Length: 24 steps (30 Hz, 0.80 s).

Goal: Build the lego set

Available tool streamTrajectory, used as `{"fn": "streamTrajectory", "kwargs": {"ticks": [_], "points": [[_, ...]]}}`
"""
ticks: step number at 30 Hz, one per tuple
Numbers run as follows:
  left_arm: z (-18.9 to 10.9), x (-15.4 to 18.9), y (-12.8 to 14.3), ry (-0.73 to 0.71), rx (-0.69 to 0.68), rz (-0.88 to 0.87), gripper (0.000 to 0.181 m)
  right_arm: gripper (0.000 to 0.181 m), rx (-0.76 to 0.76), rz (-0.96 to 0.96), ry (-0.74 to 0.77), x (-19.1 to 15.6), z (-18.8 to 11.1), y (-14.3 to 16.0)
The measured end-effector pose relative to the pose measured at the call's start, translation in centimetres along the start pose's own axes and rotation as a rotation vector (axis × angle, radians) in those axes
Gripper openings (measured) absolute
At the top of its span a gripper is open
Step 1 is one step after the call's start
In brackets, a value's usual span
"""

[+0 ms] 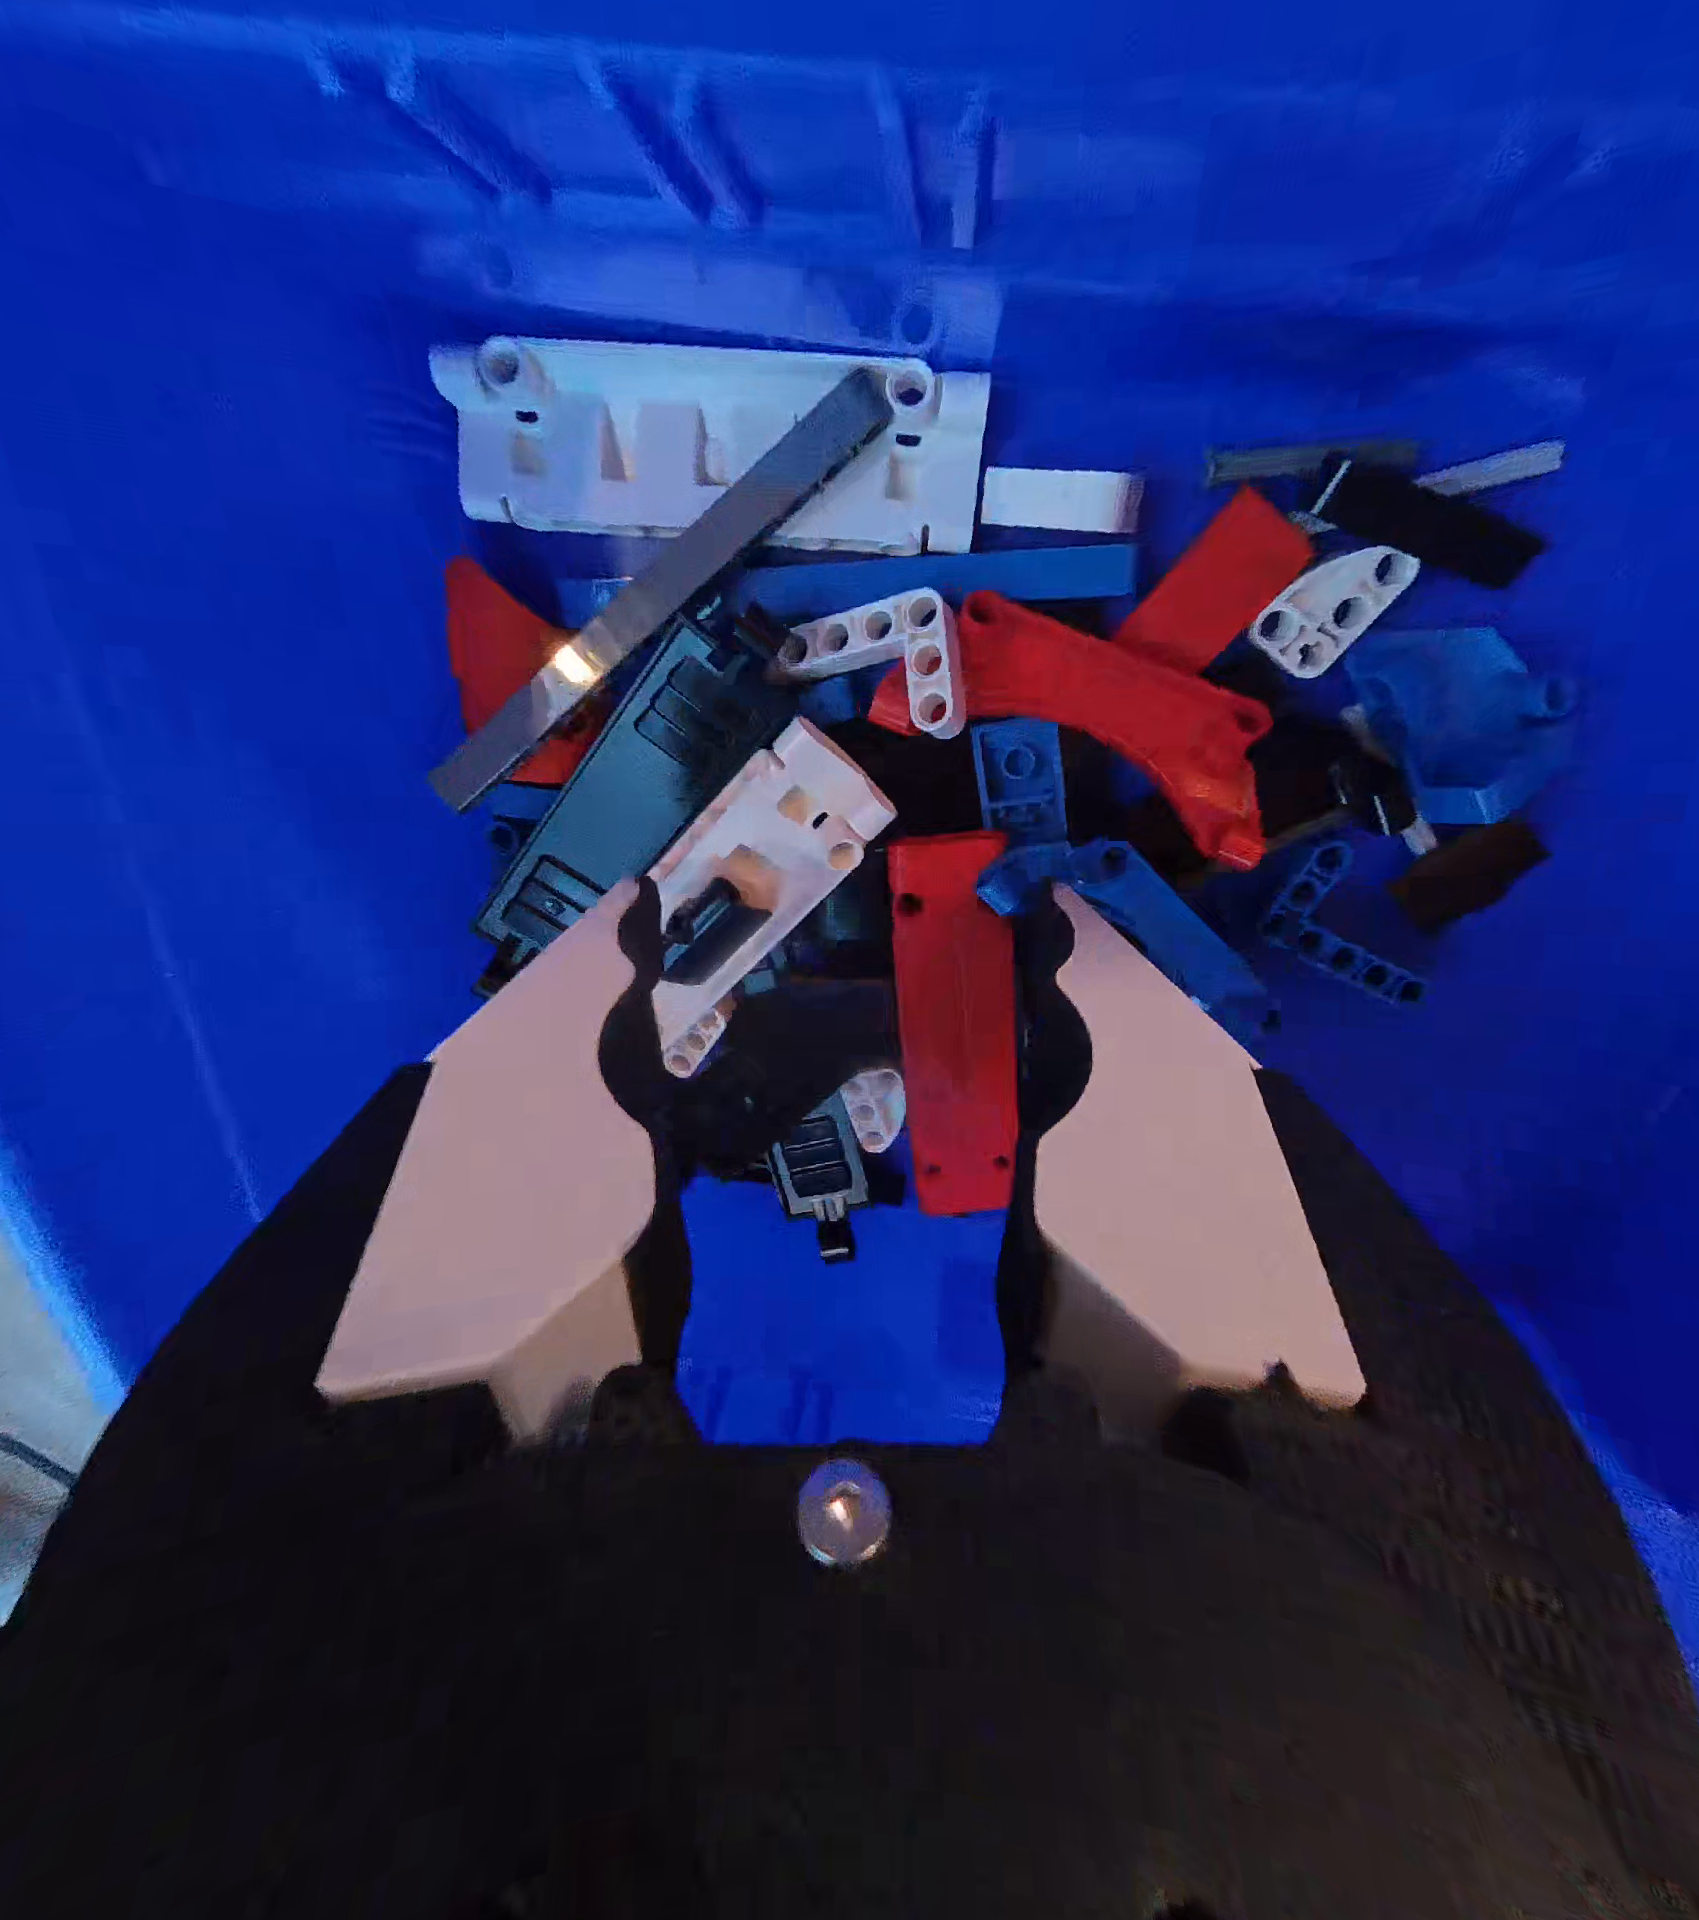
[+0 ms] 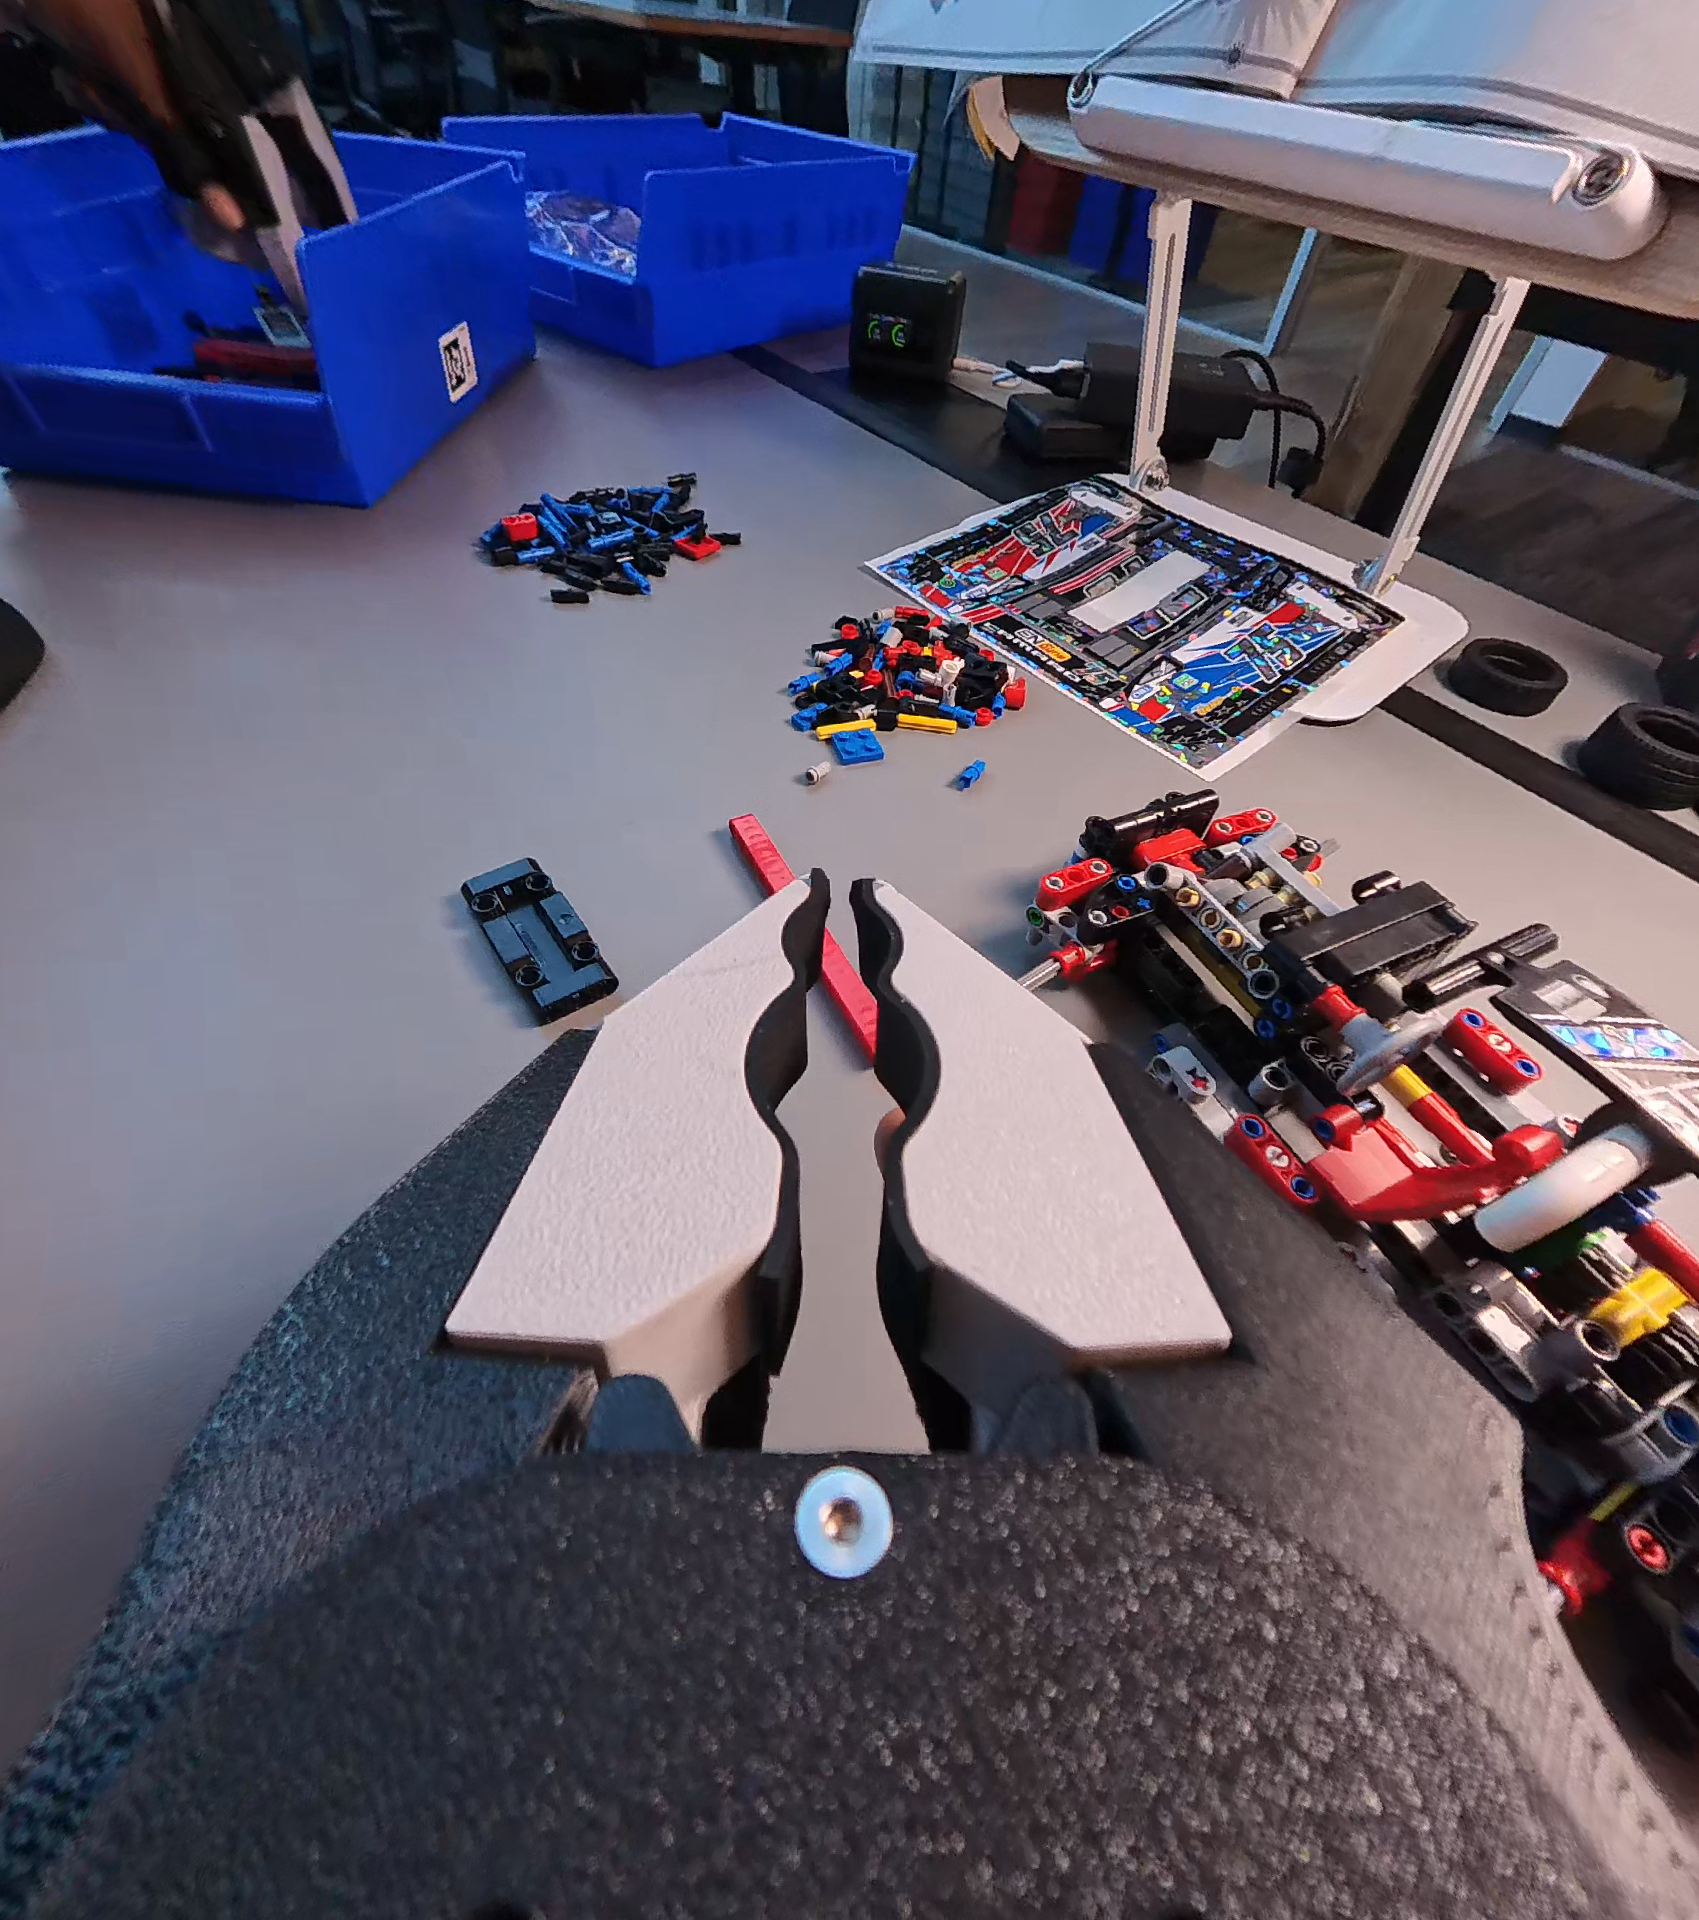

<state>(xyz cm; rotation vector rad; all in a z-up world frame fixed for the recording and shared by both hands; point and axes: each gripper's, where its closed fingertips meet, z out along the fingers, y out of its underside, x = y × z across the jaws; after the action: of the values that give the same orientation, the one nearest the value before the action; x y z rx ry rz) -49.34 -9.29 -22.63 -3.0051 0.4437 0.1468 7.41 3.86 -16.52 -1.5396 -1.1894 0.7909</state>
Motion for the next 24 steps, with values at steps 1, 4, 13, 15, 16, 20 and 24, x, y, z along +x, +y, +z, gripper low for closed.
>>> {"fn": "streamTrajectory", "kwargs": {"ticks": [1,4,13,15,16,20,24], "points": [[0.4,0.0,0.1,0.009,-0.018,0.002,0.062,0.003,0.001,0.001,-0.001,0.0,0.0,0.0],[0.3,0.5,0.2,0.042,-0.043,0.018,0.032,0.003,-0.002,-0.007,-0.007,-0.2,0.1,0.0],[-5.2,4.3,-1.3,0.306,0.128,-0.019,0.023,0.003,0.020,-0.025,-0.011,-0.4,-0.2,-0.7],[-6.7,4.4,-2.5,0.333,0.226,-0.035,0.029,0.003,0.032,-0.030,-0.005,-0.4,-0.4,-1.0],[-7.1,3.8,-2.8,0.297,0.255,-0.037,0.031,0.003,0.037,-0.031,-0.002,-0.3,-0.5,-1.1],[-6.5,1.2,-2.5,0.122,0.235,-0.025,0.034,0.003,0.043,-0.038,0.006,-0.2,-0.6,-1.3],[-3.0,1.4,0.2,0.123,0.059,0.004,0.042,0.003,0.043,-0.052,0.013,-0.2,-0.8,-1.4]]}}
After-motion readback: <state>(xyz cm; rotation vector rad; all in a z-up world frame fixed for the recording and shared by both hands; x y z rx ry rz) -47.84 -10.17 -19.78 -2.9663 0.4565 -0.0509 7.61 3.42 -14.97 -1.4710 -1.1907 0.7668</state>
